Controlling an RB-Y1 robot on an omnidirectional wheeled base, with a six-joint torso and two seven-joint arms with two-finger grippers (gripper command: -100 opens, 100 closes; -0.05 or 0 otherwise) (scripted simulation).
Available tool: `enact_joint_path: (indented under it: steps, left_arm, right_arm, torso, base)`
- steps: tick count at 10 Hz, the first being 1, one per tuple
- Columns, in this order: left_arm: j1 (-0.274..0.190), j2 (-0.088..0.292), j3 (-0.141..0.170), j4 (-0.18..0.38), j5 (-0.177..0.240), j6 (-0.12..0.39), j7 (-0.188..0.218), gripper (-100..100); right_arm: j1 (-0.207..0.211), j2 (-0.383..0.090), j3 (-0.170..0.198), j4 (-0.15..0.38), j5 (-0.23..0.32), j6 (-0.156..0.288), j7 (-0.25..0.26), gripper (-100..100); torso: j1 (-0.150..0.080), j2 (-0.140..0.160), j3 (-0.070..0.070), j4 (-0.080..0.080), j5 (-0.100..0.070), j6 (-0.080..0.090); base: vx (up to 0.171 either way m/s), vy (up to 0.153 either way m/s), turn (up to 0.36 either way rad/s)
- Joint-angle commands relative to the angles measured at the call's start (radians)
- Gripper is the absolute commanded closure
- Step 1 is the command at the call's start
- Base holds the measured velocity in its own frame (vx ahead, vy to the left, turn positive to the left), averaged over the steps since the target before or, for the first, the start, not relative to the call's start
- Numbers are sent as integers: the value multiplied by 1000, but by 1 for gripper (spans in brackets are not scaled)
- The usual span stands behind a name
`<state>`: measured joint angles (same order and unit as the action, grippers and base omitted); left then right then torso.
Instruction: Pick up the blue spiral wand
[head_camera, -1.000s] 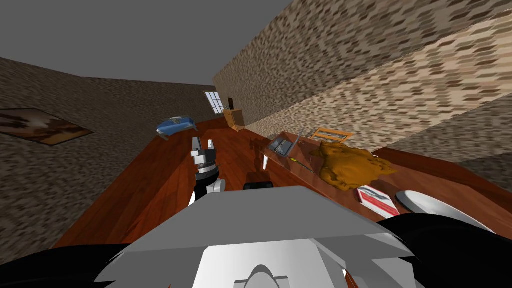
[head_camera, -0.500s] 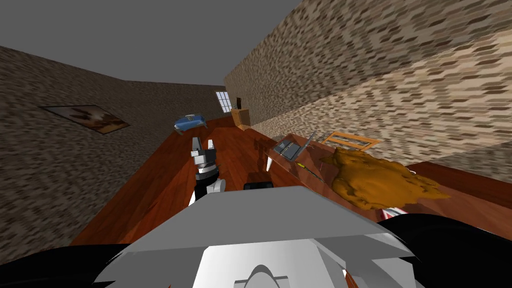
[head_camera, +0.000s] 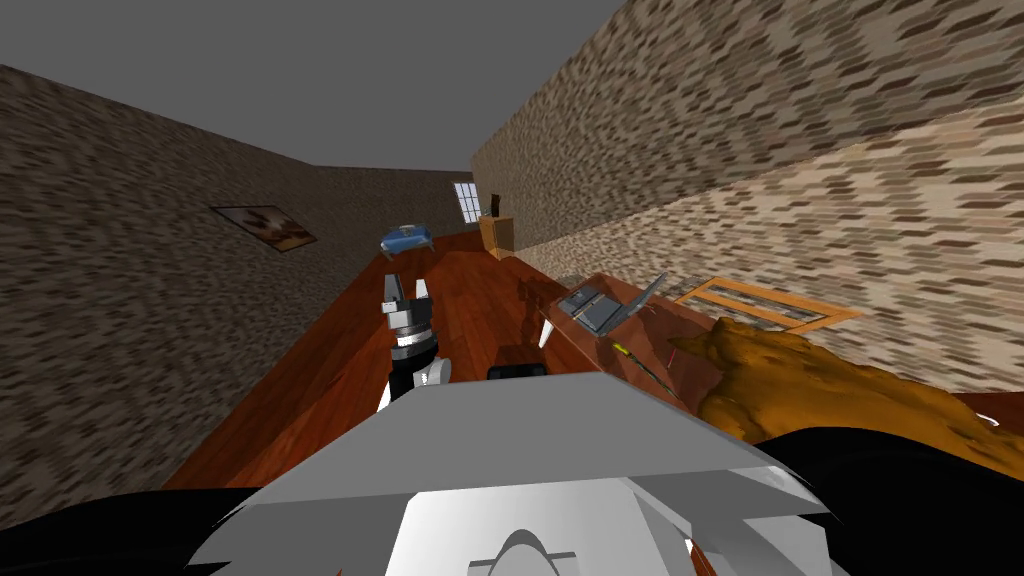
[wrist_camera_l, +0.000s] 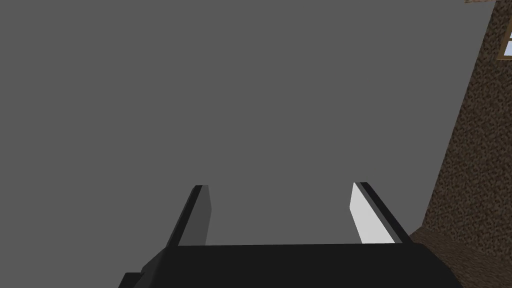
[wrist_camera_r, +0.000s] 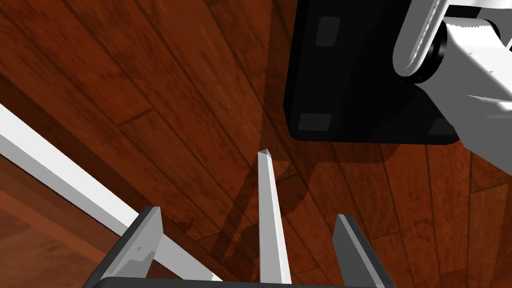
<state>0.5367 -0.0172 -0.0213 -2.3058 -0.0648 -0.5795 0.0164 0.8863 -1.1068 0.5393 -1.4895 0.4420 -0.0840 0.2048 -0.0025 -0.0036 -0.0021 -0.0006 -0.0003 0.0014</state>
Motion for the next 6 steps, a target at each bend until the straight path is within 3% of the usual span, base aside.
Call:
enact_joint_path:
  steps: [1, 3, 6]
  left_arm:
    - [0, 0, 0, 0, 0, 0, 0, 0]
    - [0, 0, 0, 0, 0, 0, 0, 0]
    - [0, 0, 0, 0, 0, 0, 0, 0]
  right_arm:
    - [24, -50, 2, 29, 15, 9, -15, -100]
    - [25, -86, 15, 58, 29, 21, -30, -100]
    - [18, -154, 48, 129, 64, 48, -78, -100]
  torso:
    - [0, 0, 0, 0, 0, 0]
    - [1, 1, 1, 0, 0, 0]
    - [-3, -2, -1, 0, 0, -1]
  base:
    - [47, -38, 244]
    - [43, -30, 188]
    - [82, -91, 376]
